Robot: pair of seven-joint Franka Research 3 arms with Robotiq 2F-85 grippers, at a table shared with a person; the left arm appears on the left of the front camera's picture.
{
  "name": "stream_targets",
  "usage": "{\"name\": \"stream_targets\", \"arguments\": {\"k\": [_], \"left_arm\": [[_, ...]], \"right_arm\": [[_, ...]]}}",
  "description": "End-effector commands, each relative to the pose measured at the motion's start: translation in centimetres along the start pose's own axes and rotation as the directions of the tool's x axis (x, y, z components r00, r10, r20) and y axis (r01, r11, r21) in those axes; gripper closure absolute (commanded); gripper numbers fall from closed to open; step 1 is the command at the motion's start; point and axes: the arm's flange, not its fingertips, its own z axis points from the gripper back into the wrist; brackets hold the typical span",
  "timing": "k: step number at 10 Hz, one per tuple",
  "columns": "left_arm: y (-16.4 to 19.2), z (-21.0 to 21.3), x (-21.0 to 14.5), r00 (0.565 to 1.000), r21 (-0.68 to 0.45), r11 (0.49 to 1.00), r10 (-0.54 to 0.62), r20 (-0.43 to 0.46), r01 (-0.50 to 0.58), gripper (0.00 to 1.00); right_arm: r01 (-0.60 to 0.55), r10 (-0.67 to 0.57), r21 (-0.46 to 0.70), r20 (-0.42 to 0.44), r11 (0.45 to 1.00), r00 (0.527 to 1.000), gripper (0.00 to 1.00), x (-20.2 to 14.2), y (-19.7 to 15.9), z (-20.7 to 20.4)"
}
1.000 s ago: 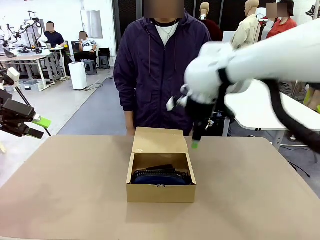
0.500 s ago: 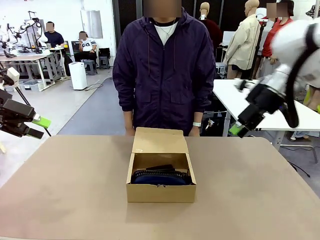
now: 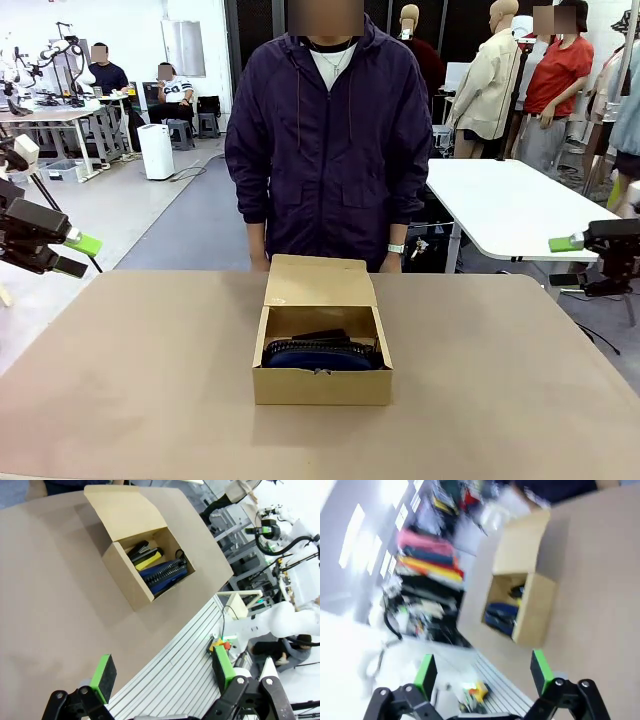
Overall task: Pack the items into the box.
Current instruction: Pick up the item indicated by the person and place it inside the Mailer Box.
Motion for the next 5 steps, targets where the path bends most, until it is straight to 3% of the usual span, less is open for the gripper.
{"name": "stream_targets", "arguments": {"k": [1, 2, 5], "left_arm": [[0.0, 0.2, -0.1, 1.0, -0.002, 1.0, -0.005, -0.01, 0.005, 0.0], [0.0, 0.2, -0.1, 1.0, -0.002, 1.0, -0.005, -0.01, 0.005, 0.0], [0.0, 0.2, -0.1, 1.0, -0.002, 1.0, -0.005, -0.01, 0.005, 0.0]], "right_arm": [[-0.067, 0.064, 0.05, 0.059, 0.996, 0.996, 0.0, 0.9, -1.3, -4.2], [0.0, 0.0, 0.0, 0.0, 1.0, 1.0, 0.0, 0.0, 0.0, 0.0], [0.0, 0.0, 0.0, 0.0, 1.0, 1.0, 0.0, 0.0, 0.0, 0.0]]}}
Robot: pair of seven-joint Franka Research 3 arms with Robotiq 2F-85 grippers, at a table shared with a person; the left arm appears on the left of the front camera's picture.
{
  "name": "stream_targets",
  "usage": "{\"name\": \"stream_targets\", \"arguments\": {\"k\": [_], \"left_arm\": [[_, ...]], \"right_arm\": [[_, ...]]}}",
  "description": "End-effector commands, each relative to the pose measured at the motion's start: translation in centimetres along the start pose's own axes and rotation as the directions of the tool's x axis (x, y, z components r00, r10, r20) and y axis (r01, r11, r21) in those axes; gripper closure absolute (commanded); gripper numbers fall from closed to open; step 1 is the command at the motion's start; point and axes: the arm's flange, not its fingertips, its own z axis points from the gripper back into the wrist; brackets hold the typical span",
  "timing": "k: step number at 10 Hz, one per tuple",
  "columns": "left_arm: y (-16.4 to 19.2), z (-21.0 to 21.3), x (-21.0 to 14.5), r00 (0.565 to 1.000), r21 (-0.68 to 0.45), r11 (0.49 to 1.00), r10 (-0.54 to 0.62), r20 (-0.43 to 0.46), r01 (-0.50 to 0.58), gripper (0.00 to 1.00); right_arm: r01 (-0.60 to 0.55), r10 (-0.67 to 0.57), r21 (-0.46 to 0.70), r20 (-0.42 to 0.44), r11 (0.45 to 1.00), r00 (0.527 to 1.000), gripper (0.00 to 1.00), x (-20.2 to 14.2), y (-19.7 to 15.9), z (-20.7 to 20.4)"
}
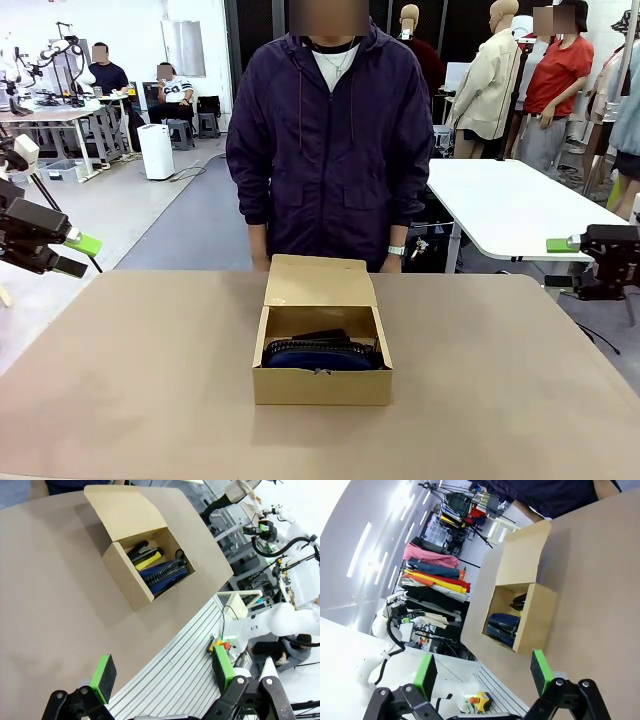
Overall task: Pack the items into the box.
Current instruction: Pick up the item indicated by the person and place it inside the Mailer Box, then close the Mailer Box.
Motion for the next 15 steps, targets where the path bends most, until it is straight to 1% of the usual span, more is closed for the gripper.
{"name": "stream_targets", "arguments": {"k": [1, 15], "left_arm": [[-0.03, 0.19, -0.09, 1.0, -0.002, 1.0, -0.005, -0.009, 0.005, 0.0], [-0.03, 0.19, -0.09, 1.0, -0.002, 1.0, -0.005, -0.009, 0.005, 0.0]], "right_arm": [[0.009, -0.009, -0.004, -0.02, 1.0, 1.0, 0.0, 0.27, 0.72, 0.51], [0.009, -0.009, -0.004, -0.02, 1.0, 1.0, 0.0, 0.27, 0.72, 0.51]]}}
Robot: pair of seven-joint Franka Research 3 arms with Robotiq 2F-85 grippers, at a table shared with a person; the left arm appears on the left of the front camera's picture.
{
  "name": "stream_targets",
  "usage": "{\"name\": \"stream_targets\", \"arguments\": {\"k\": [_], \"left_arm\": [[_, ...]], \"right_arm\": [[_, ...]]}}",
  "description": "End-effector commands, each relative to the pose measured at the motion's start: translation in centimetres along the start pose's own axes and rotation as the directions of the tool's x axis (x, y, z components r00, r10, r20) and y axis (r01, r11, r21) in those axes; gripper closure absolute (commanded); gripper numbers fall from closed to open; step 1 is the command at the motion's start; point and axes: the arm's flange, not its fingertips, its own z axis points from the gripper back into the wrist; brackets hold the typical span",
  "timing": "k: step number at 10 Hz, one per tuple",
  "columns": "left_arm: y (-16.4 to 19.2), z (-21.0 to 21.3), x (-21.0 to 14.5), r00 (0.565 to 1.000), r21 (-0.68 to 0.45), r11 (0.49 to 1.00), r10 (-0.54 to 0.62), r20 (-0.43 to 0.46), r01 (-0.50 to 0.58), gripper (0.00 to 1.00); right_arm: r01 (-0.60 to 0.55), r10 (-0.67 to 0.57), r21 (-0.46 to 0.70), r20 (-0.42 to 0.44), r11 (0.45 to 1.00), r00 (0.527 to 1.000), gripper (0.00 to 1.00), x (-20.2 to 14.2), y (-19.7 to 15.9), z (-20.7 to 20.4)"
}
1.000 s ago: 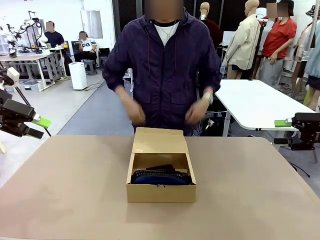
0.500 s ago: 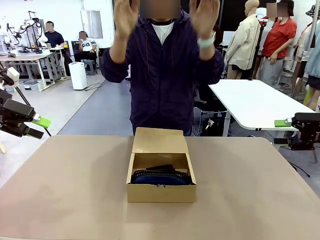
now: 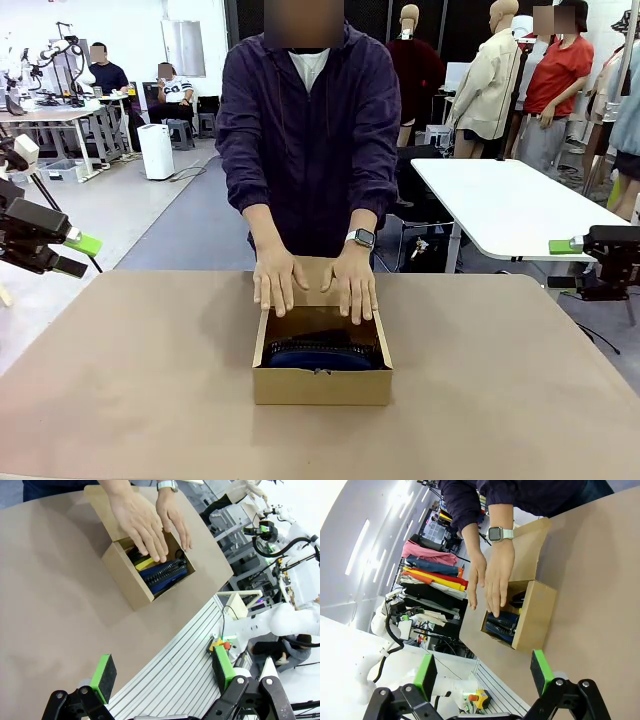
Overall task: Pack the items into the box.
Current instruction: Close the Mailer Box.
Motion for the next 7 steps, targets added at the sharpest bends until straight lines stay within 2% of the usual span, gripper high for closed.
{"name": "stream_targets", "arguments": {"k": [1, 4, 5, 6, 7], "left_arm": [[0.0, 0.2, -0.1, 1.0, -0.002, 1.0, -0.005, -0.009, 0.005, 0.0], [0.0, 0.0, 0.0, 1.0, 0.0, 1.0, 0.0, 0.0, 0.0, 0.0], [0.2, -1.7, 1.6, 0.999, 0.074, 0.997, 0.029, -0.02, -0.028, 0.0], [0.4, -4.1, 3.3, 0.994, 0.121, 0.992, 0.041, -0.099, -0.029, 0.0], [1.1, -6.3, 5.2, 0.99, 0.21, 0.977, 0.074, -0.119, -0.048, 0.0]], "right_arm": [[0.013, -0.013, -0.001, -0.012, 1.0, 1.0, 0.0, 0.4, 0.6, 0.3], [0.0, 0.0, 0.0, 0.0, 1.0, 1.0, 0.0, 0.0, 0.0, 0.0], [-0.063, 0.061, -0.078, -0.022, 0.995, 0.998, 0.0, 0.8, 0.2, -2.2], [-0.145, 0.136, -0.064, -0.117, 0.987, 0.984, 0.0, 1.7, 0.2, -5.5], [-0.213, 0.184, -0.13, -0.208, 0.968, 0.961, 0.0, 2.6, -0.3, -9.3]]}}
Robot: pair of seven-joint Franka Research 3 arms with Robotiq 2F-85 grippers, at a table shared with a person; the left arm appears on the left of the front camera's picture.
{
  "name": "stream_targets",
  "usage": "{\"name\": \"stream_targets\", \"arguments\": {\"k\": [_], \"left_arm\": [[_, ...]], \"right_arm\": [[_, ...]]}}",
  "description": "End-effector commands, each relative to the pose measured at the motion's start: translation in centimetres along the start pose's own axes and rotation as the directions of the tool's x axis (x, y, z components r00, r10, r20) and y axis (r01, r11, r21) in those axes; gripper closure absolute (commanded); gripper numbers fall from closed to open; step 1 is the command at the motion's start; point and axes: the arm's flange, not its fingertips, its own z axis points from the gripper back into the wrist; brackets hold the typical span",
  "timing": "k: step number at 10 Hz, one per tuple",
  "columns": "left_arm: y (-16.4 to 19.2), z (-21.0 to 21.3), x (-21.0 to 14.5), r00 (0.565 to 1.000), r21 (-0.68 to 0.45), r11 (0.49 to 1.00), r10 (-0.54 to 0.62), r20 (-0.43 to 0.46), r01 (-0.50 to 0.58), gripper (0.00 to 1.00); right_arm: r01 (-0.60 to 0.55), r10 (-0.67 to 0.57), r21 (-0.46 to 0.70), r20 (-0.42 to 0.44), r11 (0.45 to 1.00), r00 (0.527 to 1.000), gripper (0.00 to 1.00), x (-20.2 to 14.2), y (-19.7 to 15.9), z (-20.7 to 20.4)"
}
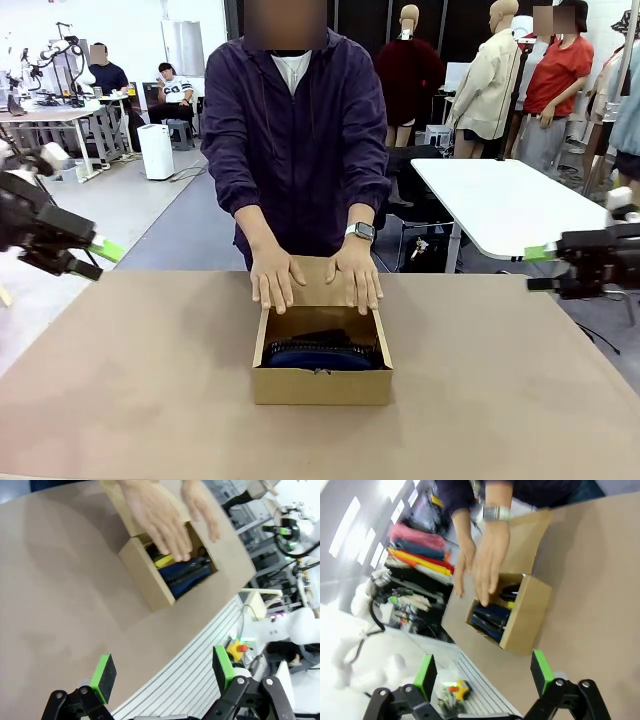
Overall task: Pack the items into the box.
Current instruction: Close the Mailer Box.
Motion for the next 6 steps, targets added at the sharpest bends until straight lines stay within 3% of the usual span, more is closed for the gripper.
{"name": "stream_targets", "arguments": {"k": [1, 3, 5, 6], "left_arm": [[1.1, -3.8, 4.3, 0.995, 0.139, 0.989, 0.069, -0.078, -0.058, 0.0], [2.9, -8.1, 5.0, 0.996, 0.176, 0.983, 0.071, -0.055, -0.061, 0.0], [4.6, -10.6, 5.2, 0.994, 0.122, 0.986, 0.107, 0.026, -0.109, 0.0], [3.1, -9.5, 4.7, 0.997, 0.172, 0.984, 0.058, -0.054, -0.048, 0.0]], "right_arm": [[-0.141, 0.124, -0.157, -0.119, 0.977, 0.985, 0.0, 3.0, -1.1, -6.7], [-0.264, 0.217, -0.29, -0.184, 0.92, 0.959, 0.0, 2.9, -1.4, -12.6], [-0.295, 0.273, -0.243, -0.123, 0.924, 0.954, 0.0, 2.9, -1.3, -13.3], [-0.253, 0.205, -0.262, -0.198, 0.931, 0.959, 0.0, 2.4, -0.5, -13.8]]}}
